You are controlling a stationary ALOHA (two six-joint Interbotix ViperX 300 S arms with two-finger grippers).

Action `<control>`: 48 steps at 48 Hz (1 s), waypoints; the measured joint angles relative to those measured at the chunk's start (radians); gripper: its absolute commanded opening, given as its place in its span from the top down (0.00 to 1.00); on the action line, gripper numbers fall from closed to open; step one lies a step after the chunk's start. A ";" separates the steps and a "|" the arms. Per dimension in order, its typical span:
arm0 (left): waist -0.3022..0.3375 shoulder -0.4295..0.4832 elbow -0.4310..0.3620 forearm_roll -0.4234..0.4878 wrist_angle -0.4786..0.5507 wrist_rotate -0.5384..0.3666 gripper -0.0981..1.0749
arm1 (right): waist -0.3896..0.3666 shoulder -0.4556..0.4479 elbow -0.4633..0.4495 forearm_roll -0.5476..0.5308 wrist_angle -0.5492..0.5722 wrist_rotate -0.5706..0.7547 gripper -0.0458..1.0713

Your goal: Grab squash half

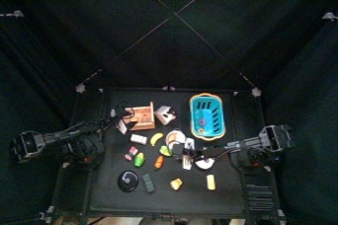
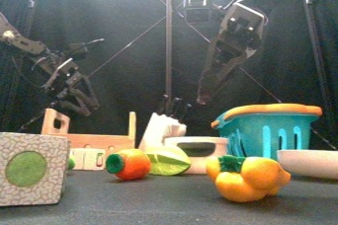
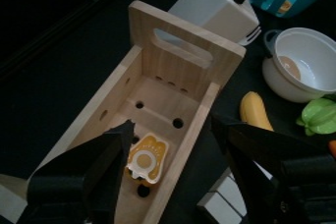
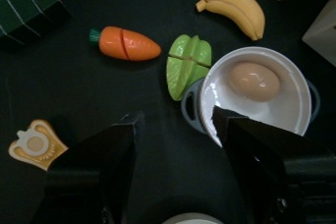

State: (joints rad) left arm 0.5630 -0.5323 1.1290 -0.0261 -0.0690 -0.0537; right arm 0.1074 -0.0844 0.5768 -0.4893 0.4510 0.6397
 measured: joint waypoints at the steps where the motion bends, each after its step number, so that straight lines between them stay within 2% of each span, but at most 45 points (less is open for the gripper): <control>1: -0.002 -0.003 0.002 0.000 -0.002 0.000 0.09 | -0.002 0.002 0.000 0.002 0.000 0.000 0.15; 15: -0.009 -0.051 0.015 0.000 -0.002 0.000 0.09 | 0.000 0.031 0.000 0.038 -0.002 -0.009 0.14; 19: -0.032 -0.066 0.029 -0.002 0.000 0.000 0.09 | 0.032 0.048 0.000 0.041 -0.002 -0.011 0.14; 28: -0.144 -0.112 0.060 0.000 0.009 0.002 0.09 | 0.130 0.089 0.002 0.009 0.003 -0.011 0.15; 29: -0.183 -0.126 0.063 0.000 0.009 0.002 0.09 | 0.161 0.094 0.000 0.000 0.008 -0.015 0.15; 35: -0.310 -0.156 0.064 -0.005 -0.006 0.002 0.09 | 0.233 0.095 0.000 -0.008 0.012 -0.012 0.15; 36: -0.310 -0.156 0.064 -0.005 -0.006 0.002 0.09 | 0.244 0.095 0.002 -0.009 0.011 -0.012 0.15; 41: -0.408 -0.160 0.069 -0.029 -0.026 -0.003 0.09 | 0.279 0.103 -0.002 -0.009 0.009 -0.011 0.15; 48: -0.459 -0.155 0.084 -0.064 -0.029 -0.003 0.09 | 0.291 0.147 -0.023 -0.006 -0.005 -0.005 0.15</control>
State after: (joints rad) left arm 0.1043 -0.6872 1.2134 -0.0905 -0.0982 -0.0568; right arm 0.3988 0.0629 0.5538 -0.4955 0.4464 0.6351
